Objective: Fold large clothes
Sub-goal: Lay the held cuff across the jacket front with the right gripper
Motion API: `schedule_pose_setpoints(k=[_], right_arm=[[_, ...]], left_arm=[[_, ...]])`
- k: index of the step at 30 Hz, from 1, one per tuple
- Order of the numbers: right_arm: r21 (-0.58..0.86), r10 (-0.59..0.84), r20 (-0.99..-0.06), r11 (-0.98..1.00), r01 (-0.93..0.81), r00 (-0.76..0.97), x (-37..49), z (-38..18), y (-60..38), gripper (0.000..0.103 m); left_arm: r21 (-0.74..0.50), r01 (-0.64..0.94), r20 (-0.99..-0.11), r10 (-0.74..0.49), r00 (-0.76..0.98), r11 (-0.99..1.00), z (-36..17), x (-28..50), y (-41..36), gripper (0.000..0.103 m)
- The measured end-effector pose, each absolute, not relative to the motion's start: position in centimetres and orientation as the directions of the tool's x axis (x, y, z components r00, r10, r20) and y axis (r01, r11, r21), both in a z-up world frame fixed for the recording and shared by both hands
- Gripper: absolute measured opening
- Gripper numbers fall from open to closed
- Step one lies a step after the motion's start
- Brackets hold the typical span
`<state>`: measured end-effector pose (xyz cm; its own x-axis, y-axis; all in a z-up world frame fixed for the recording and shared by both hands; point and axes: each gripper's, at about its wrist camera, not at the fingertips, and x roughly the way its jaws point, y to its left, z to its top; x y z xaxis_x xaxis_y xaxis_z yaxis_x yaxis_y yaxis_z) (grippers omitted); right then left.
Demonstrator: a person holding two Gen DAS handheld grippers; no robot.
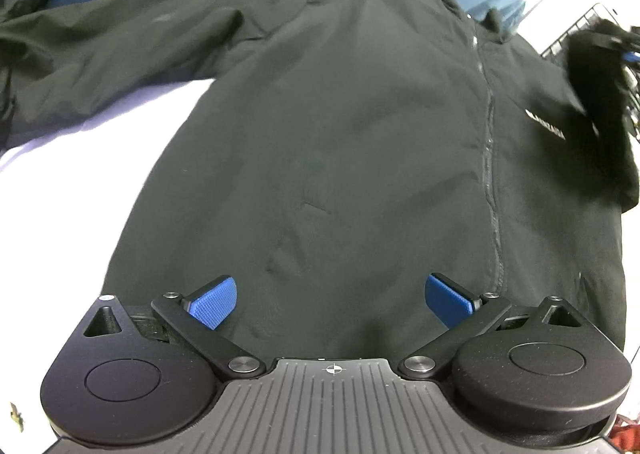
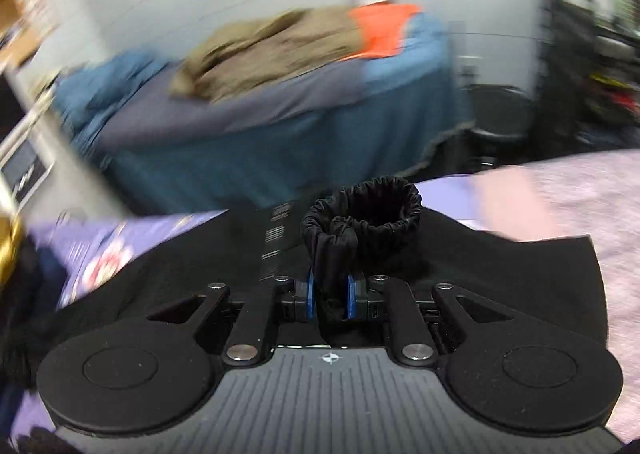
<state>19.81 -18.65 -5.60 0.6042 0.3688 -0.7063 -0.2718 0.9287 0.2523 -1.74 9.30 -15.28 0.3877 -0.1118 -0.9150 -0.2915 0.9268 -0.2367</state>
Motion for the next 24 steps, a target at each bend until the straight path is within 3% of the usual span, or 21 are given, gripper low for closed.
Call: schedule_pose_setpoints(k=[10,16,17,18,20,24], right_arm=[[0.176,0.367,-0.813,0.895,-0.411,0.452,19.6,-13.2,-4.2,0.018],[0.156,0.326,-0.863,0.899,-0.409,0.387,18.6,-17.5,-1.9,0.027],[0.153,0.323,-0.864,0.900,-0.409,0.386,18.4,-17.8,-1.7,0.035],[0.155,0.322,-0.867,0.899,-0.409,0.380,18.3,-18.0,-1.7,0.050],[0.180,0.336,-0.865,0.901,-0.396,0.372,17.9,-17.9,-2.0,0.065],[0.282,0.417,-0.834,0.886,-0.369,0.363,16.7,-16.2,-3.7,0.083]], left_arm=[[-0.218,-0.381,-0.932,-0.077,0.353,0.898,-15.9,-5.6,12.1,0.103],[-0.218,-0.372,-0.938,-0.088,0.335,0.902,-16.2,-5.3,11.7,0.103],[-0.215,-0.361,-0.939,-0.090,0.332,0.908,-16.3,-5.0,11.4,0.103],[-0.211,-0.348,-0.940,-0.092,0.329,0.914,-16.2,-4.7,11.1,0.103],[-0.202,-0.322,-0.941,-0.092,0.326,0.925,-16.2,-3.8,10.3,0.103],[-0.202,-0.273,-0.935,-0.102,0.339,0.941,-15.6,-1.7,8.9,0.103]])
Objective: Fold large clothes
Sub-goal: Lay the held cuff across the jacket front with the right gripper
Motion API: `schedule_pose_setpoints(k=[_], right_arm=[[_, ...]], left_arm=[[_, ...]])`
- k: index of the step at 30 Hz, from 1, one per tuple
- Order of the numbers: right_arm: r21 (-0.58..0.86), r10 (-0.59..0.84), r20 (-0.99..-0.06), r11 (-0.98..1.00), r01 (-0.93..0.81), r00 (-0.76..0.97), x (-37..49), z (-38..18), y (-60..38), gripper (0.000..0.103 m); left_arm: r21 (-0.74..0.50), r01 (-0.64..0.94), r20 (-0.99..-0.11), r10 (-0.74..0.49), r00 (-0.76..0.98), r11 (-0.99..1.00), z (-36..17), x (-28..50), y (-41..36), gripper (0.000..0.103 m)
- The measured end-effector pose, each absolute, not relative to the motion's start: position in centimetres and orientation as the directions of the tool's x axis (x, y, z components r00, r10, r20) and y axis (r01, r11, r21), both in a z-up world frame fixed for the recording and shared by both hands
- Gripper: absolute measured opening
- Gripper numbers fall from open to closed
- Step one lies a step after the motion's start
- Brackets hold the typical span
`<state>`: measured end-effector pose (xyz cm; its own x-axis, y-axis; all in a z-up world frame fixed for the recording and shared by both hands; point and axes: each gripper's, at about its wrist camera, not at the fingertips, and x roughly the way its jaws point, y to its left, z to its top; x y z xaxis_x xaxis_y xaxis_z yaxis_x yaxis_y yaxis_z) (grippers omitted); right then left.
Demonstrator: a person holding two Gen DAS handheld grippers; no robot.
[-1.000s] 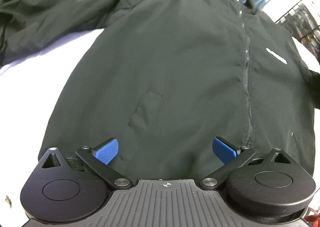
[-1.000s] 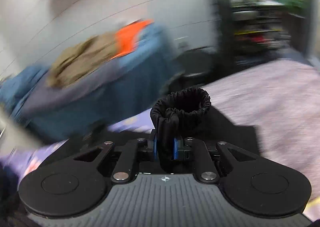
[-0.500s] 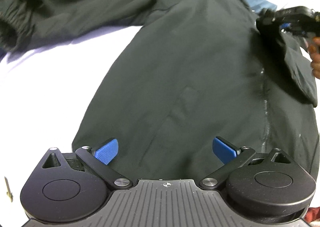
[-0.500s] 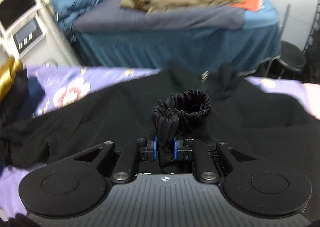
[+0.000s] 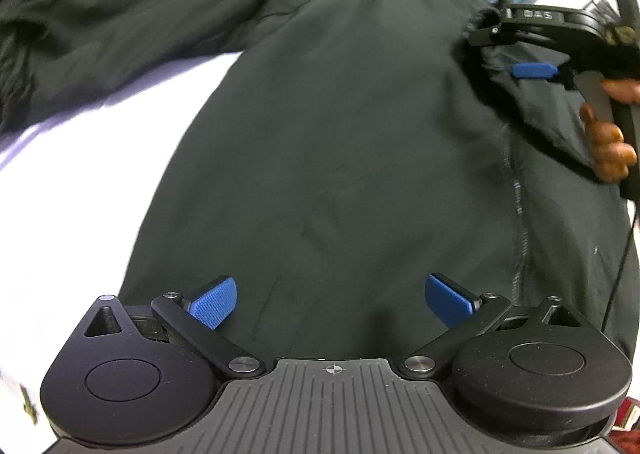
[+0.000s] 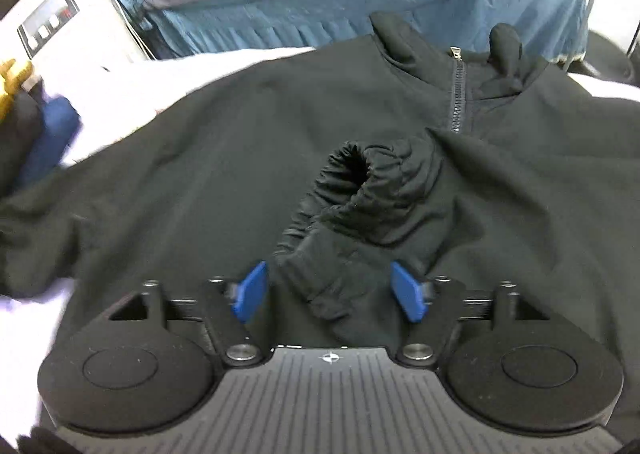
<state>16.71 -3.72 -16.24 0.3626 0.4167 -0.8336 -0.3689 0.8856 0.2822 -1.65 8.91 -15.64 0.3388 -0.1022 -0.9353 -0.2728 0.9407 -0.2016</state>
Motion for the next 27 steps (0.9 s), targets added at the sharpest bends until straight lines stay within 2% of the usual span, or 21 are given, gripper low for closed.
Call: schedule_pose_setpoints(k=[2,6,12,17,20,24,27], right_arm=[[0.327,0.451,-0.815,0.876,-0.354,0.364,16.0,-15.6,-5.3,0.088],[0.336,0.433,-0.799,0.897,-0.288,0.417,15.4,-14.9,-9.2,0.088],[0.361,0.373,-0.814,0.926,-0.115,0.446,17.4,-16.0,-15.8,0.081],[0.304,0.258,-0.833,0.952,0.016,0.489,17.6,-16.5,-18.9,0.080],[0.246,0.176,-0.855,0.966,0.083,0.487,17.5,-17.3,-21.0,0.083],[0.241,0.155,-0.865,0.963,0.123,0.478,15.7,-18.3,-24.2,0.094],[0.200,0.134,-0.875,0.975,0.097,0.464,13.6,-18.7,-25.2,0.095]], left_arm=[[-0.202,-0.243,-0.932,-0.109,0.347,0.949,-15.4,-0.6,8.4,0.103],[-0.197,-0.187,-0.925,-0.119,0.361,0.962,-15.0,1.4,7.3,0.103],[-0.243,-0.160,-0.906,-0.164,0.391,0.957,-14.5,4.4,5.8,0.103],[-0.260,-0.038,-0.859,-0.213,0.466,0.965,-12.8,9.4,3.2,0.103],[-0.241,0.057,-0.842,-0.238,0.485,0.969,-12.0,13.3,0.9,0.103],[-0.207,0.177,-0.826,-0.269,0.496,0.962,-12.0,17.8,-2.8,0.103],[-0.211,0.245,-0.821,-0.307,0.482,0.946,-12.9,20.7,-5.1,0.103]])
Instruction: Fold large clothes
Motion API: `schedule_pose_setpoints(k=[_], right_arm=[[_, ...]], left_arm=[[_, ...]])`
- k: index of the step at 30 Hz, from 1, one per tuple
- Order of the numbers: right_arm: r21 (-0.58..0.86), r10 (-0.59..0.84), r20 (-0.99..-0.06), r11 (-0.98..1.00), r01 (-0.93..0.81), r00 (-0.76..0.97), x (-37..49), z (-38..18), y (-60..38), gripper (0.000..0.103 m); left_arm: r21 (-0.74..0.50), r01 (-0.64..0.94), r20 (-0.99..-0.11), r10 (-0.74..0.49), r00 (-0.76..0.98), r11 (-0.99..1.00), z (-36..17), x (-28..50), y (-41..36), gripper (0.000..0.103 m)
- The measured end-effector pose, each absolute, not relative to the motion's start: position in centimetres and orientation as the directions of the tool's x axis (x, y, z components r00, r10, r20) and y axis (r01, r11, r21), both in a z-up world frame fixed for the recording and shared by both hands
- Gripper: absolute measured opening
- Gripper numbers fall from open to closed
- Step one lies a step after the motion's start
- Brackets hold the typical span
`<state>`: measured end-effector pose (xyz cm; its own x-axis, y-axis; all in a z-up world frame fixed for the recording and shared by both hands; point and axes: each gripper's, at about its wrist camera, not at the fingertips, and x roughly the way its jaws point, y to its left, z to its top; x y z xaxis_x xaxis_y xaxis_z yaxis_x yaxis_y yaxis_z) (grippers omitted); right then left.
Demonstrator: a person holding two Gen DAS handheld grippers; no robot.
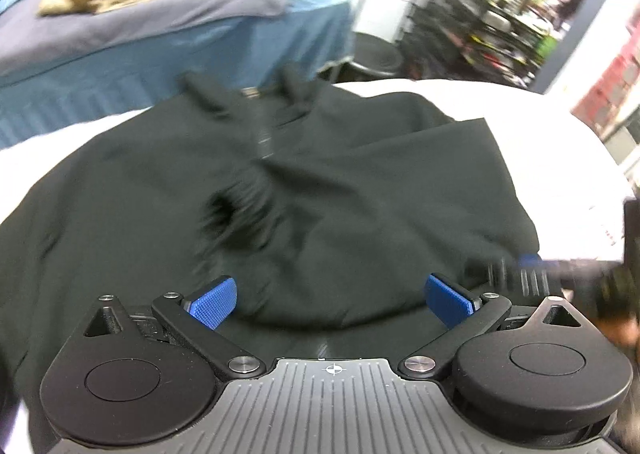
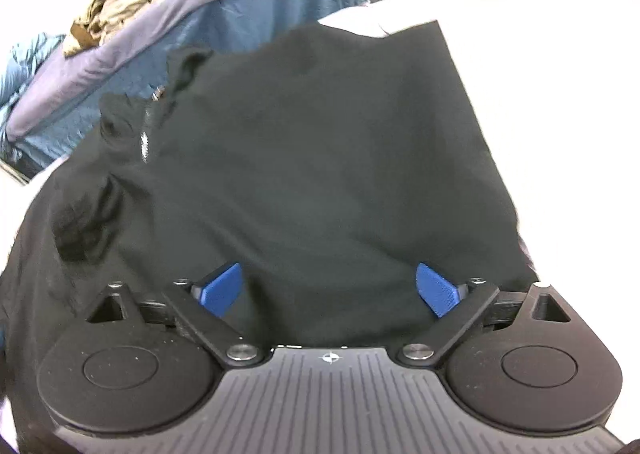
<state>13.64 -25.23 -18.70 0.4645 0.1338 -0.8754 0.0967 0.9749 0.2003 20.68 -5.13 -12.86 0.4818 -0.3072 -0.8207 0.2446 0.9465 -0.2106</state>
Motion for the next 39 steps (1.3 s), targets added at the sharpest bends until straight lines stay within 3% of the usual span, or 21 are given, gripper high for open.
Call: schedule_pose_setpoints(k=[5,14,16,25,33,39], right_arm=[[0.154,0.118,-0.896,0.987,0.050,0.428,9.3,-19.1,-25.5,0.100],[0.101,0.080,-0.914,0.994,0.033,0.399,4.5,-19.6,-25.9,0.102],[0.095,0.081,-0.923,0.995,0.021,0.377,4.0,-20.1,-25.9,0.102],[-0.072,-0.039,-0.944,0.993,-0.088,0.327,3.8,-22.0,-22.9,0.103],[-0.088,-0.059,-0.950,0.993,-0.082,0.306,4.3,-22.3,-21.9,0.103],[-0.097,-0.077,-0.949,0.994,-0.053,0.305,4.9,-22.3,-21.7,0.103]], left_arm=[[-0.182,0.240,-0.852,-0.275,0.445,0.954,-15.3,25.1,-7.0,0.103],[-0.170,-0.111,-0.949,-0.133,0.284,0.979,-21.8,27.3,0.4,0.103],[-0.209,-0.100,-0.935,-0.168,0.313,0.973,-21.9,26.8,1.2,0.103],[-0.164,-0.091,-0.938,-0.127,0.324,0.982,-21.2,26.7,0.3,0.103],[-0.267,-0.128,-0.878,-0.186,0.442,0.955,-18.1,20.0,4.2,0.103],[-0.310,-0.309,-0.870,-0.137,0.473,0.899,-17.6,11.6,10.8,0.103]])
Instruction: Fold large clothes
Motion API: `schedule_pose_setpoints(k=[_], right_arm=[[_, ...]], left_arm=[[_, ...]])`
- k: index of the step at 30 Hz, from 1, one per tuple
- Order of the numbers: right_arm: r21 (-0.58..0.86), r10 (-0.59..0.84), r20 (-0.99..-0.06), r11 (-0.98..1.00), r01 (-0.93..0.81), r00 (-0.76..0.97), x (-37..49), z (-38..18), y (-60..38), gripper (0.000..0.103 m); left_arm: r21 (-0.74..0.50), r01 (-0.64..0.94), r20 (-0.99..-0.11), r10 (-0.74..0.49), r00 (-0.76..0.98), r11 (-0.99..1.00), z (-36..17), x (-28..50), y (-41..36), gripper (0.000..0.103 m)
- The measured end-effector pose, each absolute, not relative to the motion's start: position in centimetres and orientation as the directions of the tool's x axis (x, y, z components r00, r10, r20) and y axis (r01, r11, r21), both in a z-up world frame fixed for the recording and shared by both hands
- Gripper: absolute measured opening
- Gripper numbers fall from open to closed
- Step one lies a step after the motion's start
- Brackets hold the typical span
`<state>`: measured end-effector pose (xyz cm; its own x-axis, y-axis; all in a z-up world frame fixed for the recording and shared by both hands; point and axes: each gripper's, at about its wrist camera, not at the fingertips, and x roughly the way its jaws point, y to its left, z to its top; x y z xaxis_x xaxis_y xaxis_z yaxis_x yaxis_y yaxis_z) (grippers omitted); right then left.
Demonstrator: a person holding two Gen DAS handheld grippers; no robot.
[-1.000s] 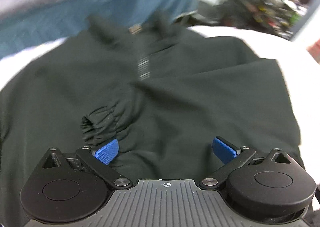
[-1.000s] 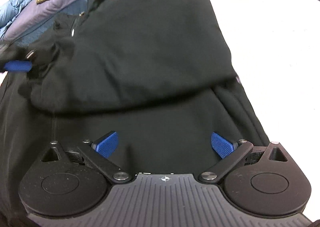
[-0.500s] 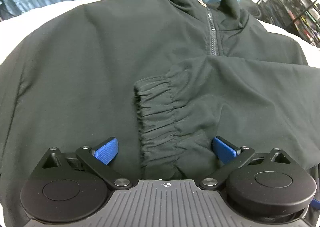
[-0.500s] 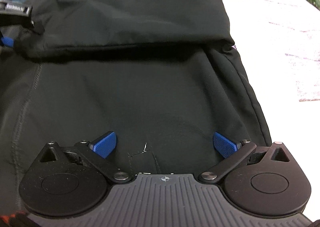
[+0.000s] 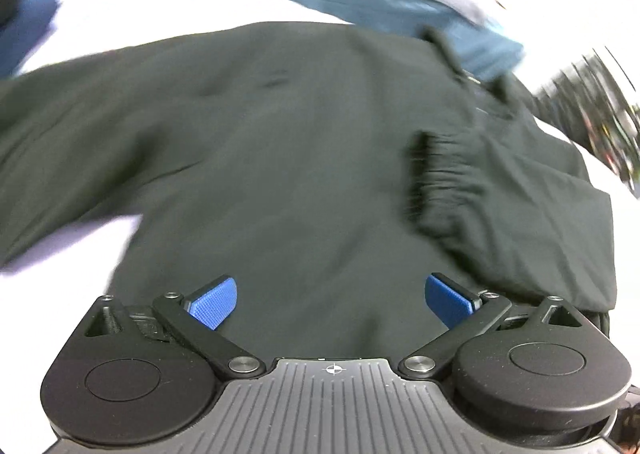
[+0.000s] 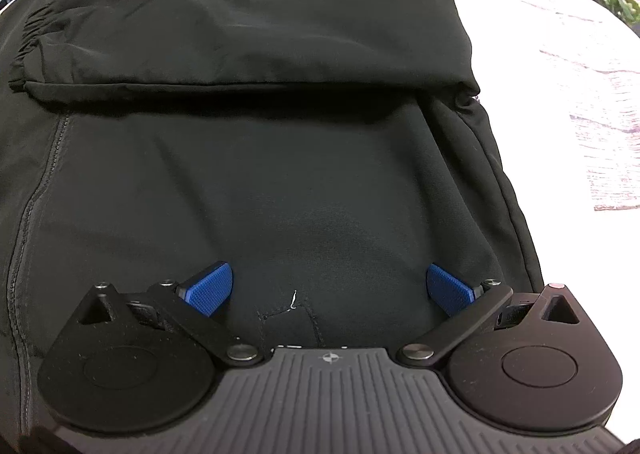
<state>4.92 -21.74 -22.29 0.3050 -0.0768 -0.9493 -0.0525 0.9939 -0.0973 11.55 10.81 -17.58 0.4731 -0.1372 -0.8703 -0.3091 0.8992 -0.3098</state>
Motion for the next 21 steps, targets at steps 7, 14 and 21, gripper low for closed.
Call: schedule_pose_setpoints(k=[7,14,21], right_arm=[[-0.096,-0.099,-0.956,0.995,0.026,0.275,6.0,-22.5,-21.3,0.103],[-0.112,-0.126,-0.959,0.991,0.068,0.253,7.0,-22.6,-20.8,0.103],[-0.097,-0.114,-0.965,0.992,0.083,0.234,6.8,-22.9,-21.6,0.103]], left_arm=[[-0.359,-0.549,-0.864,-0.046,0.502,0.755,-17.9,2.1,18.3,0.103],[-0.381,-0.671,-0.865,0.012,0.502,0.637,-17.9,-3.4,23.0,0.103],[-0.433,-0.709,-0.825,0.072,0.560,0.556,-17.2,-5.1,26.3,0.103]])
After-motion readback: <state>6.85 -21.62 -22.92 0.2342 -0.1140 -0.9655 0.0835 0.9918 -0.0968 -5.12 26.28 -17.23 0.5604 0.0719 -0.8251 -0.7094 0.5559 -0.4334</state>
